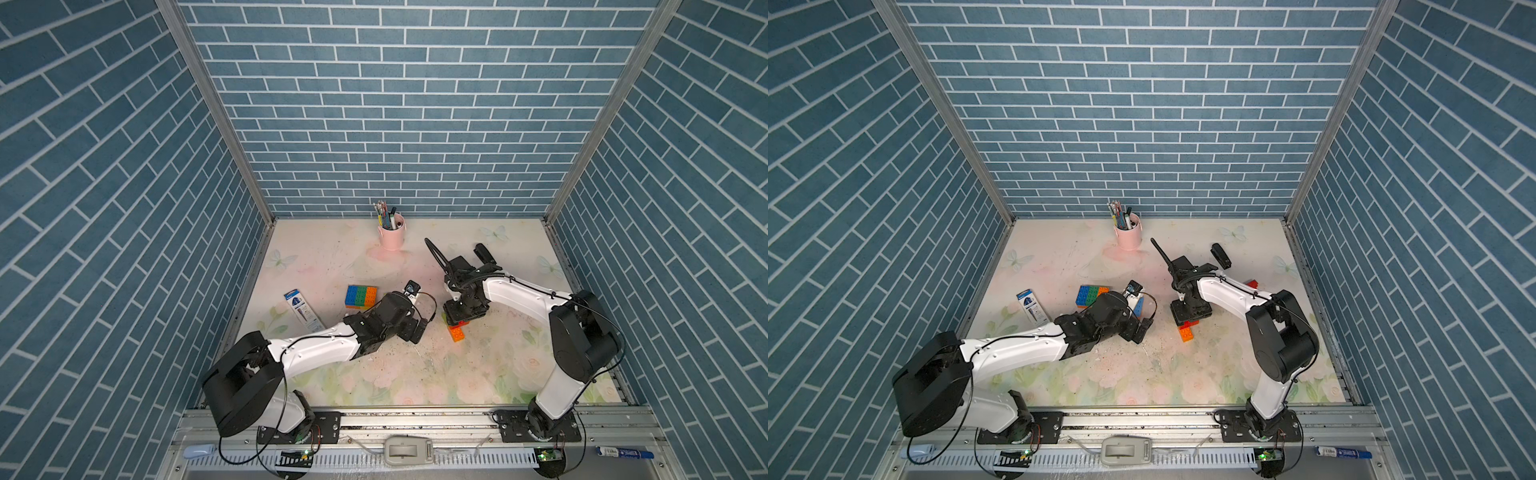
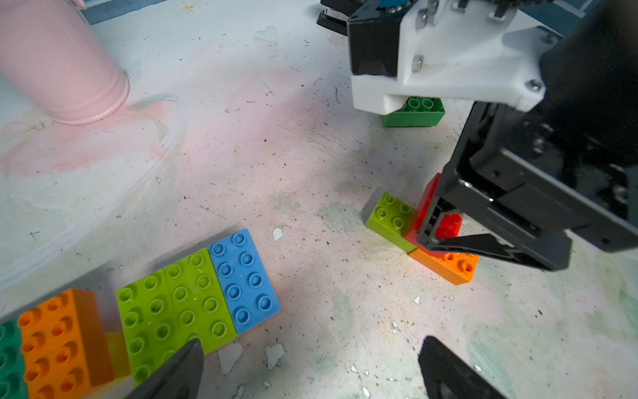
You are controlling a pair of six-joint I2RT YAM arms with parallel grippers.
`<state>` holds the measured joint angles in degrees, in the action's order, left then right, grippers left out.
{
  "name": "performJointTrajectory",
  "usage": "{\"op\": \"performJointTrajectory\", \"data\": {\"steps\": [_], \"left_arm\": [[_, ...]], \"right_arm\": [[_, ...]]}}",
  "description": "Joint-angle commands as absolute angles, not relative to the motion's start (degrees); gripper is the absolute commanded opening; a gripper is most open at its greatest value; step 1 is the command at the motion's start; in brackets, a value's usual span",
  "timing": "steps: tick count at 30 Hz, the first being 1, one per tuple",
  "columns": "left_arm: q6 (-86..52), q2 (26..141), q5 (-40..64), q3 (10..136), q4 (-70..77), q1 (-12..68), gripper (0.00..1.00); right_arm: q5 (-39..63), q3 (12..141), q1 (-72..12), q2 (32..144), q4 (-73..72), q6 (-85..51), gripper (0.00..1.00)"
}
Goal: Assemble a rectangle with lego
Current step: Assemble the lego brick with the lego brick.
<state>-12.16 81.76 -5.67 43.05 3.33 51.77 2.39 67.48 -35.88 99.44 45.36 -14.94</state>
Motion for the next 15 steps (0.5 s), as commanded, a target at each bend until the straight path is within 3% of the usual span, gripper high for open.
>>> {"op": "performJointTrajectory", "data": {"steps": [1,15], "left_arm": [[-12.3,81.6,-5.6,42.8,3.3,51.9,0.99],[-12.1,81.7,-5.8,42.5,3.7,51.9,0.98]], "right_arm": [[1.9,66.5,-35.8,100.4,46.0,-13.0,0.04],[-0.5,64.4,-36.8,102.9,46.5,-14.9,0.01]]}}
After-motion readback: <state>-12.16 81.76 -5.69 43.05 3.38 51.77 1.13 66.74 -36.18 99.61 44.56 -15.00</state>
